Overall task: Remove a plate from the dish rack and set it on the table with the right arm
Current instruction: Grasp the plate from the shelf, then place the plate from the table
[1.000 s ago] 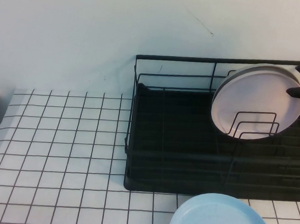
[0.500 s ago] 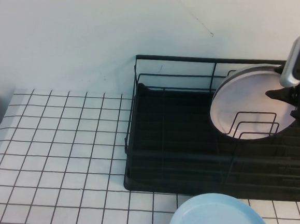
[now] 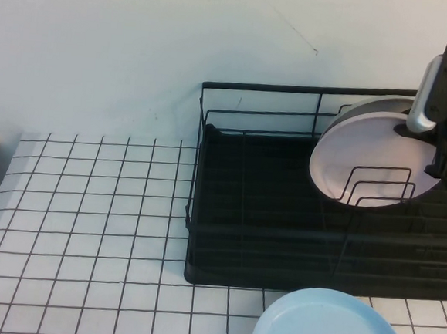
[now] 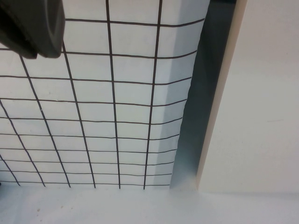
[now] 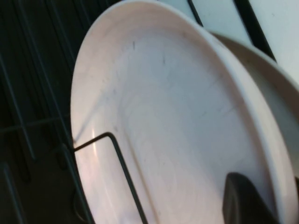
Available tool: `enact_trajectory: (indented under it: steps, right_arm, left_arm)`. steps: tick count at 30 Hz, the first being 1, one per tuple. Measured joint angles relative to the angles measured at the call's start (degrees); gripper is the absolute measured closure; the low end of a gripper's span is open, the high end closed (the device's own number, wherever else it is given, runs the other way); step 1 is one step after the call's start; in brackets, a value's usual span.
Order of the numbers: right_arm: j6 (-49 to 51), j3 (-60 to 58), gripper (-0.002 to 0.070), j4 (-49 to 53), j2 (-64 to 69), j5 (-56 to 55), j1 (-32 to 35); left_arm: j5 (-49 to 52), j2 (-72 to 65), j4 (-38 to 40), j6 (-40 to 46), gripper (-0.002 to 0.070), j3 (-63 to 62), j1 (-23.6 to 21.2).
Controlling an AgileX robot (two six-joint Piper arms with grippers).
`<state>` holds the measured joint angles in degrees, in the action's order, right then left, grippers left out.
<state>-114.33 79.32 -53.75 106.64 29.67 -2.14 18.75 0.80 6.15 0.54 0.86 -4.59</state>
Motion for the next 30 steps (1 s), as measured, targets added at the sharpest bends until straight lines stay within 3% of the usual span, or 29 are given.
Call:
enact_trajectory:
  steps: [8, 14, 20, 25, 30]
  right_arm:
    - [1.69, -0.33, 0.0553, 0.63, -5.88, 1.24, 0.00]
    - [9.54, -0.33, 0.0572, 1.58, -17.06, 2.77, 0.00]
    - [33.31, -0.02, 0.0572, 10.36, -28.36, 17.47, 0.10]
    - [63.50, -1.29, 0.0572, 19.11, -35.26, 33.50, 0.77]
    - [71.14, -12.45, 0.0572, 13.20, -38.21, 38.00, 1.19]
  left_arm:
    - [0.00, 0.00, 0.00, 0.00, 0.0678, 0.00, 0.00]
    - [0.00, 0.00, 0.00, 0.00, 0.0678, 0.00, 0.00]
    - [0.00, 0.00, 0.00, 0.00, 0.0678, 0.00, 0.00]
    - [0.00, 0.00, 0.00, 0.00, 0.0678, 0.00, 0.00]
    - [0.00, 0.00, 0.00, 0.00, 0.0678, 0.00, 0.00]
